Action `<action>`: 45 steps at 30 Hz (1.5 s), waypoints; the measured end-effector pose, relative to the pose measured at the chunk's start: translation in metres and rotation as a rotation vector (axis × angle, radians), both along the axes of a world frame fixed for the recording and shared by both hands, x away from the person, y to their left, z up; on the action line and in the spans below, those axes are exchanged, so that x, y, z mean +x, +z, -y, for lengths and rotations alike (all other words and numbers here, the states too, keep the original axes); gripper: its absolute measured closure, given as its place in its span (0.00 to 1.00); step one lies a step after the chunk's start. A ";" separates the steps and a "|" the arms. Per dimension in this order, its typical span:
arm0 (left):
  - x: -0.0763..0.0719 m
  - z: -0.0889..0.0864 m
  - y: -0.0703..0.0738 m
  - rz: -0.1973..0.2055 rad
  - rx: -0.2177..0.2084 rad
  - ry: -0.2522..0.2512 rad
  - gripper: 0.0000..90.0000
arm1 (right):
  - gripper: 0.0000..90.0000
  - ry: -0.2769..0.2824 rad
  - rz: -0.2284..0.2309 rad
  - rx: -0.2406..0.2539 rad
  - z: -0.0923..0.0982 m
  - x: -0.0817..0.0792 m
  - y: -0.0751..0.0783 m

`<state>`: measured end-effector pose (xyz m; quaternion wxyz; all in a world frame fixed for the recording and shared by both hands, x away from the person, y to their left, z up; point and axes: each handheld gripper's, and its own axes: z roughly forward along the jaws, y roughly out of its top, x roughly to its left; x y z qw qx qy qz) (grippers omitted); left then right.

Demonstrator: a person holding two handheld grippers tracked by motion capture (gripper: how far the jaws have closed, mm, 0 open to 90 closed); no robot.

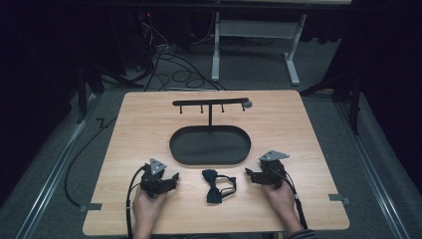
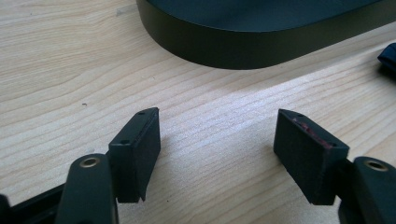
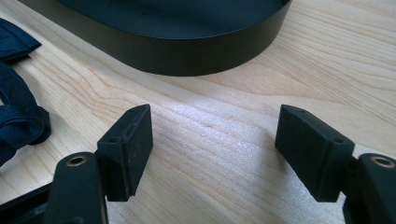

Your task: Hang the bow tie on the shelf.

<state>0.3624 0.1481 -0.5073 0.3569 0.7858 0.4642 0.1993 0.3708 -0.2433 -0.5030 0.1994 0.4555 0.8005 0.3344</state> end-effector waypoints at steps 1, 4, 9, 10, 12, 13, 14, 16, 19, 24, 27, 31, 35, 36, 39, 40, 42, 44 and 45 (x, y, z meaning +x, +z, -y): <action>0.000 0.000 0.000 -0.001 -0.002 0.002 0.35 | 0.32 -0.001 -0.001 0.001 0.000 0.000 0.000; 0.000 -0.001 0.000 -0.002 -0.007 0.002 0.35 | 0.32 -0.001 -0.001 0.001 0.000 0.000 0.000; 0.000 -0.001 0.000 -0.006 -0.007 0.001 0.35 | 0.32 -0.001 -0.002 0.001 0.000 0.000 0.000; 0.000 -0.001 0.000 -0.003 -0.007 0.001 0.35 | 0.32 -0.001 -0.002 0.001 0.000 0.000 0.000; 0.000 0.000 0.000 -0.002 -0.005 0.001 0.34 | 0.33 -0.004 -0.003 0.003 0.000 0.000 0.000; 0.000 0.000 0.000 -0.002 -0.003 0.001 0.34 | 0.34 -0.004 0.000 0.002 0.000 0.000 0.000; 0.000 0.000 0.000 -0.002 -0.003 0.001 0.34 | 0.36 -0.006 0.001 0.004 0.000 0.000 0.000; 0.000 0.000 0.000 -0.002 -0.003 0.001 0.34 | 0.36 -0.004 0.002 0.005 0.000 0.000 0.000; -0.001 0.000 0.000 -0.003 -0.003 -0.001 0.34 | 0.36 -0.003 0.003 0.004 0.000 -0.001 0.000; -0.001 0.000 0.000 -0.002 -0.004 -0.001 0.33 | 0.36 -0.020 -0.003 0.000 -0.001 -0.002 0.001; -0.001 0.000 0.000 -0.003 -0.003 -0.001 0.33 | 0.38 -0.034 -0.016 -0.007 -0.002 -0.002 0.003; -0.001 0.000 0.000 -0.003 -0.003 -0.001 0.33 | 0.45 -0.030 -0.015 0.019 0.000 -0.004 0.005; -0.001 0.000 0.000 -0.003 -0.004 -0.001 0.33 | 0.49 -0.022 0.009 0.072 0.003 -0.010 0.013; -0.001 0.000 0.000 -0.003 -0.004 -0.001 0.33 | 0.50 -0.014 0.002 0.094 0.003 -0.011 0.014; 0.000 -0.001 0.000 -0.004 -0.009 -0.003 0.33 | 0.53 0.011 -0.023 0.136 0.006 -0.014 0.015; 0.000 -0.001 0.000 -0.005 -0.010 -0.003 0.33 | 0.53 0.017 -0.033 0.148 0.006 -0.016 0.015; -0.001 -0.001 0.000 -0.005 -0.010 -0.002 0.33 | 0.54 0.022 -0.039 0.158 0.006 -0.017 0.015; -0.001 -0.001 0.000 -0.005 -0.008 -0.004 0.33 | 0.55 0.034 -0.043 0.171 0.006 -0.024 0.016; -0.001 -0.001 0.000 -0.005 -0.009 -0.004 0.33 | 0.55 0.039 -0.038 0.176 0.006 -0.026 0.017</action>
